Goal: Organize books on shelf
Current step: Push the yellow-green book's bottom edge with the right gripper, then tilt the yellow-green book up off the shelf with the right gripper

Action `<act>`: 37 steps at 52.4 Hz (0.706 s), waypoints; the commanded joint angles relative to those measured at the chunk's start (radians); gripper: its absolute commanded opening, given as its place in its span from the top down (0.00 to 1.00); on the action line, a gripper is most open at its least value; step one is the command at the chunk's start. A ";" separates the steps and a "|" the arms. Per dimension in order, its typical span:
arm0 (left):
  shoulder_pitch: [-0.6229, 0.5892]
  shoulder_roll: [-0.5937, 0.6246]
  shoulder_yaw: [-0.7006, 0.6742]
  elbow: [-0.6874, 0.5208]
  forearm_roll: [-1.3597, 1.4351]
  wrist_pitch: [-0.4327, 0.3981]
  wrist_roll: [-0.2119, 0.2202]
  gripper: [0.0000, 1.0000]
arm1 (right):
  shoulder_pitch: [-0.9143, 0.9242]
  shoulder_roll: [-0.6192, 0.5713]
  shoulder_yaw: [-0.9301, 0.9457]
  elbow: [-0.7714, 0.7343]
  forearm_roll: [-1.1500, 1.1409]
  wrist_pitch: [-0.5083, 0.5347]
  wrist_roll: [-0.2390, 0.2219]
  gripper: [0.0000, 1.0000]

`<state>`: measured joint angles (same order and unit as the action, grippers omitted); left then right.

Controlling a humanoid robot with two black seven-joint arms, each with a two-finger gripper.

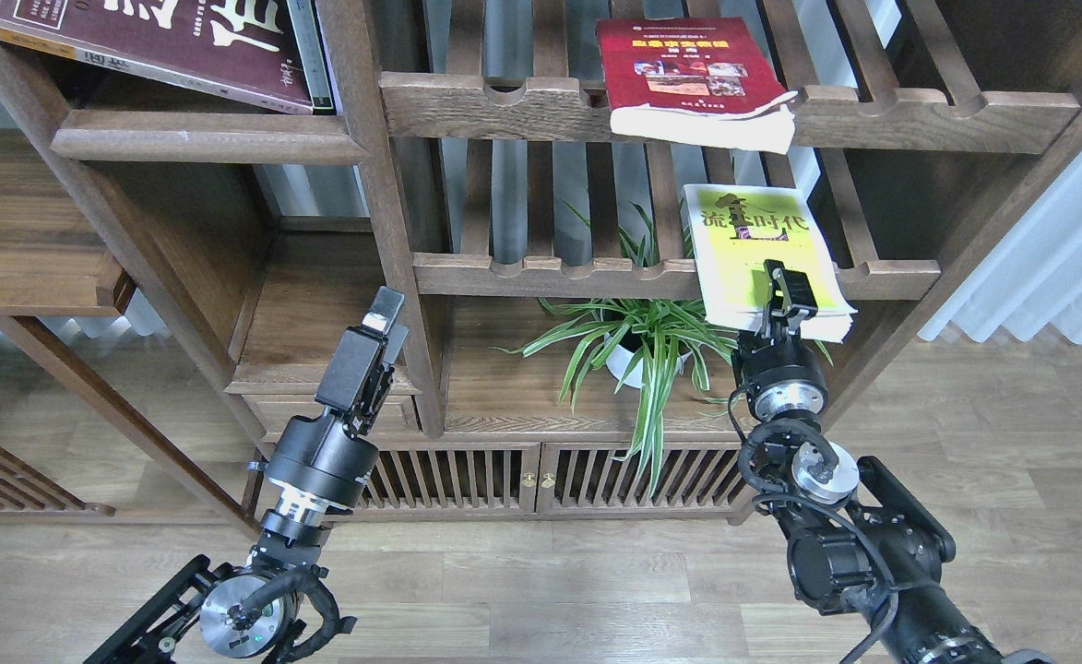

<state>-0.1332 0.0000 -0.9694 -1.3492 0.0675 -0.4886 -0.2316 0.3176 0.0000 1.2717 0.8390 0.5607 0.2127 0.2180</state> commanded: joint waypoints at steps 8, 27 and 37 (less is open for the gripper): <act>-0.009 0.000 0.005 0.005 0.001 0.000 0.001 0.00 | 0.003 0.000 0.000 0.002 -0.001 0.037 0.006 0.64; -0.017 0.000 0.014 0.016 0.001 0.000 0.001 0.00 | 0.003 0.000 -0.002 0.002 -0.009 0.166 0.009 0.95; -0.016 0.000 0.014 0.021 0.002 0.000 0.001 0.00 | 0.003 0.000 0.000 0.006 -0.005 0.181 0.014 0.95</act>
<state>-0.1504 0.0000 -0.9549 -1.3318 0.0692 -0.4886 -0.2300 0.3205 0.0000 1.2702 0.8403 0.5524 0.3799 0.2300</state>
